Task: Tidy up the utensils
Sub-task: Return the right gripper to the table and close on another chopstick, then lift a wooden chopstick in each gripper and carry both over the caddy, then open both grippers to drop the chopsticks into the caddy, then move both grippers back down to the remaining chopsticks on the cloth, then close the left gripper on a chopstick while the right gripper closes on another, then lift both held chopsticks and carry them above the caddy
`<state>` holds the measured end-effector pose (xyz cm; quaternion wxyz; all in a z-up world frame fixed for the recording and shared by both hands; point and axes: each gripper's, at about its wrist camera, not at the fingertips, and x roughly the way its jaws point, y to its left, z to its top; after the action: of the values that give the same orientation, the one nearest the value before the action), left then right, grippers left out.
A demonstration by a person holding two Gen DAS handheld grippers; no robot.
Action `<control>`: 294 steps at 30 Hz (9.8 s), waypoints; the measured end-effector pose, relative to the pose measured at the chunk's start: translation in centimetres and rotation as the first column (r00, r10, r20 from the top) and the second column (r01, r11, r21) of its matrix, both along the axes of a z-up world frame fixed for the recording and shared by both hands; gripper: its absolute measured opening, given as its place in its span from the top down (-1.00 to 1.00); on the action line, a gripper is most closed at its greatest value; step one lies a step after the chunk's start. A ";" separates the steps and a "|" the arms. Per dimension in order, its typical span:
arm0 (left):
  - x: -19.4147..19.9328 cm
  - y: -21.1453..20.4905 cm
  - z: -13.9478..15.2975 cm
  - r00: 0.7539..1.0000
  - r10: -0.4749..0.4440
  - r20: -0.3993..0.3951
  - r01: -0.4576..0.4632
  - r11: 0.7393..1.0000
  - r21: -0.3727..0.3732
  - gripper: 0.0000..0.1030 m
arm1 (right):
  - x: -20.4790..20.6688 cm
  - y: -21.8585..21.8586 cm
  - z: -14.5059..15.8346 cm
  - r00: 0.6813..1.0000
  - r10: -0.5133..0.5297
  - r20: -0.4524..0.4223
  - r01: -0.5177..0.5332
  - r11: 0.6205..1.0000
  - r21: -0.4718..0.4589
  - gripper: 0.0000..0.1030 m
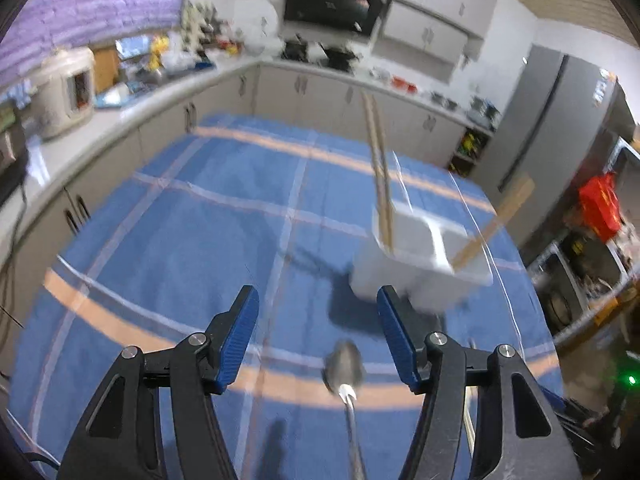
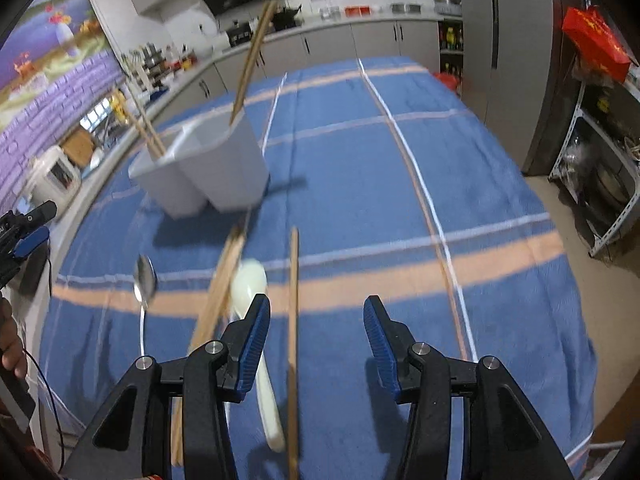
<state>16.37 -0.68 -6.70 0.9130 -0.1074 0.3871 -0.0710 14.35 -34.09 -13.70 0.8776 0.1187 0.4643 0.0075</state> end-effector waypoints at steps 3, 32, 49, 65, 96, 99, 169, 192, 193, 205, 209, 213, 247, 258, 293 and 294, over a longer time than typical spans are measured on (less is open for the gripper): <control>-1.0 -3.0 -2.1 0.995 -0.088 -0.048 0.088 0.996 -0.006 -0.17 | -0.6 0.7 -1.2 0.999 0.042 -0.020 -0.043 0.999 -0.018 -0.02; -0.9 -13.7 -9.6 0.905 -0.361 -0.227 0.400 0.903 0.158 0.89 | 1.4 4.0 -3.7 0.991 0.115 -0.074 -0.129 0.963 -0.235 0.86; -3.9 -11.5 -9.4 0.832 -0.346 -0.433 0.401 0.915 0.040 0.88 | -2.8 -0.3 -3.1 0.966 0.105 -0.237 -0.147 0.975 -0.167 0.86; -1.6 -13.7 -9.3 0.816 -0.384 -0.433 0.468 0.877 0.104 0.87 | 3.7 0.8 -3.3 0.915 0.122 -0.384 -0.199 0.965 -0.169 0.84; -7.4 -7.2 0.4 0.932 -0.361 -0.036 0.359 0.932 -0.054 0.88 | -5.8 -1.2 6.9 0.985 -0.016 0.173 0.011 0.999 0.032 0.89; -7.2 -6.9 2.0 0.939 -0.342 0.018 0.343 0.937 -0.062 0.88 | -6.1 -1.2 8.7 0.974 -0.018 0.226 0.014 1.000 0.020 0.89; 8.7 -4.2 8.9 0.945 -0.066 0.321 0.063 0.998 0.019 0.19 | 9.2 2.1 12.2 0.925 -0.034 0.379 0.014 0.998 0.055 0.17; -5.3 -3.1 -3.5 0.983 -0.155 -0.094 0.153 0.988 -0.025 0.13 | -1.7 5.3 -2.4 0.983 0.184 -0.028 -0.184 0.983 0.014 0.10; -5.5 -3.5 -3.7 0.980 -0.168 -0.103 0.166 0.986 -0.026 0.13 | -1.7 5.7 -2.6 0.980 0.196 -0.034 -0.196 0.981 0.006 0.10; -5.8 -7.6 -7.2 0.933 -0.299 -0.203 0.298 0.954 -0.034 0.13 | -0.9 4.9 -3.7 0.990 0.106 -0.093 -0.124 0.968 -0.216 0.32; -5.0 -9.0 -8.0 0.917 -0.333 -0.218 0.330 0.943 -0.051 0.19 | -1.1 1.7 -3.5 0.995 -0.001 -0.105 -0.022 0.975 -0.221 0.41; -4.3 -10.3 -8.8 0.901 -0.367 -0.232 0.365 0.929 -0.053 0.26 | -1.8 -0.7 -3.3 0.992 -0.064 -0.110 0.041 0.978 -0.203 0.41; -4.8 -7.6 -10.0 0.899 -0.316 -0.304 0.300 0.949 -0.098 0.88 | 2.5 10.1 -3.5 0.959 0.256 -0.122 -0.268 0.959 -0.090 0.67; -7.1 -6.9 -10.0 0.871 -0.329 -0.365 0.303 0.944 -0.128 0.88 | -3.4 5.7 -3.0 0.947 0.238 -0.216 -0.253 0.967 -0.041 0.85; -5.0 -9.6 -9.4 0.862 -0.367 -0.349 0.393 0.919 0.004 0.88 | -1.0 4.4 -2.9 0.980 0.169 -0.102 -0.172 0.985 -0.017 0.87; -5.0 -9.5 -9.4 0.866 -0.360 -0.346 0.385 0.923 0.002 0.89 | -1.3 4.1 -2.4 0.984 0.160 -0.078 -0.161 0.987 0.002 0.87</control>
<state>11.33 -10.16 -16.06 0.8049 -0.0091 0.5540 -0.2125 13.09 -30.03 -16.10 0.8556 0.0792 0.5064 0.0726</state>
